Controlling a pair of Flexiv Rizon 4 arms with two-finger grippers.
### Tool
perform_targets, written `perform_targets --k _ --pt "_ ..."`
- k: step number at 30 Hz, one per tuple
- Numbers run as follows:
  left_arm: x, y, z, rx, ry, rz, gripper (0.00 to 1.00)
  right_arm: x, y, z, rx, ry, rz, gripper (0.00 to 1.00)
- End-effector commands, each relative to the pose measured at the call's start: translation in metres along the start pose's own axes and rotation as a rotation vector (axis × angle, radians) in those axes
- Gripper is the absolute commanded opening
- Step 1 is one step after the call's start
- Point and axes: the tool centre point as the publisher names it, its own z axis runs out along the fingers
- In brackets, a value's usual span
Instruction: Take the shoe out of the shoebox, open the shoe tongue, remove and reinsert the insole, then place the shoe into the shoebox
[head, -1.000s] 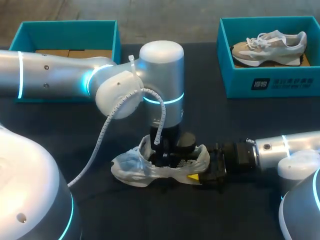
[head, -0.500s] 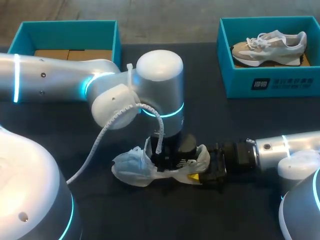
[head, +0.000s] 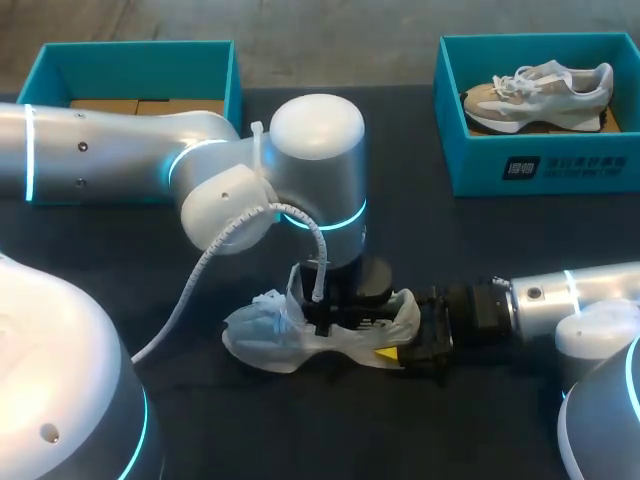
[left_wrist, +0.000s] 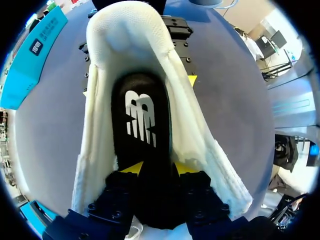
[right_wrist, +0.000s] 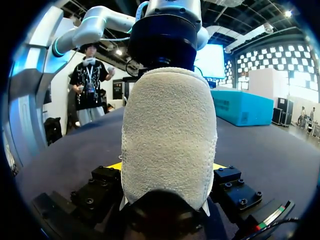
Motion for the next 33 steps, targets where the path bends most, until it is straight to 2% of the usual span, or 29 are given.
perform_targets --k 1,3,8,13,16,18,23,26,31,33 --pt "0.006 -0.002 0.010 -0.010 -0.009 0.003 0.39 0.001 -0.001 0.002 0.003 -0.001 0.001 0.00" --pt "0.006 -0.002 0.012 -0.015 -0.029 -0.002 0.39 0.001 -0.001 0.002 0.003 -0.001 0.001 0.00" --pt "-0.002 0.000 0.010 -0.030 -0.087 -0.028 0.28 0.001 -0.001 0.002 0.003 -0.001 0.001 0.00" --pt "-0.012 0.001 0.009 -0.049 -0.125 -0.055 0.25 0.001 -0.001 0.002 0.003 -0.001 0.001 0.00" --pt "-0.015 0.002 0.013 -0.062 -0.131 -0.068 0.15 0.001 -0.001 0.002 0.003 -0.001 0.001 0.00" --pt "-0.017 0.002 0.014 -0.069 -0.134 -0.075 0.00 0.001 -0.001 0.002 0.003 -0.001 0.001 0.00" --pt "-0.023 0.005 0.013 -0.080 -0.150 -0.102 0.00 0.001 -0.001 0.002 0.003 -0.001 0.001 0.00" --pt "-0.025 0.008 0.008 -0.059 -0.144 -0.118 0.00 0.001 -0.001 0.002 0.003 -0.001 0.001 0.00" --pt "-0.023 0.012 -0.006 0.028 -0.077 -0.125 0.00 0.001 -0.001 0.002 0.003 -0.001 0.001 0.00" --pt "-0.020 0.013 -0.011 0.092 -0.018 -0.118 0.00 0.001 -0.001 0.002 0.003 -0.001 0.001 0.00"
